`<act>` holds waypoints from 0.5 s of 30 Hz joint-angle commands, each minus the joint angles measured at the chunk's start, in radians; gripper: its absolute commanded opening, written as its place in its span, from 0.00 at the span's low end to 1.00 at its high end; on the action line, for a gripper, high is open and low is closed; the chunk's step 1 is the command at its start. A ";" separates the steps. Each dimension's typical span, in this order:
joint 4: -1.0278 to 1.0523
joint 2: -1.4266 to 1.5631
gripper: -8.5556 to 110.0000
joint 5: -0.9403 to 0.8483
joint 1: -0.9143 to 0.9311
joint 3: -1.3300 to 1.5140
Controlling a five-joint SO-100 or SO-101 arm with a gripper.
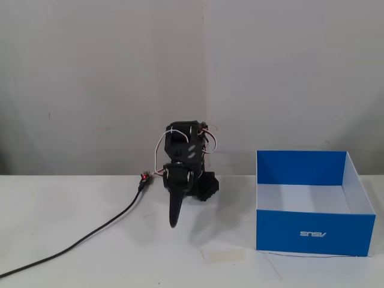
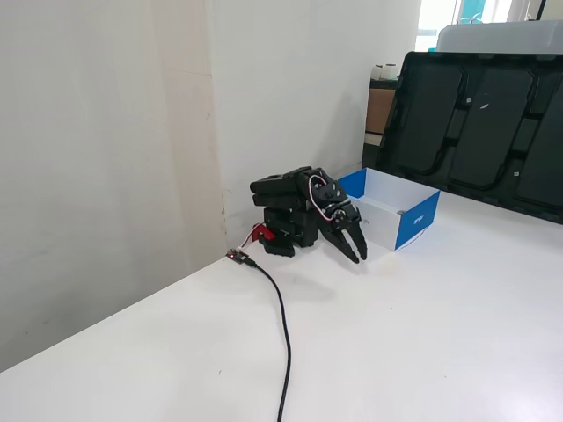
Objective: Pick the gray block and keep it in the box.
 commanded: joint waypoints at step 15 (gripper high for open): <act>0.012 0.120 0.11 0.017 0.015 0.043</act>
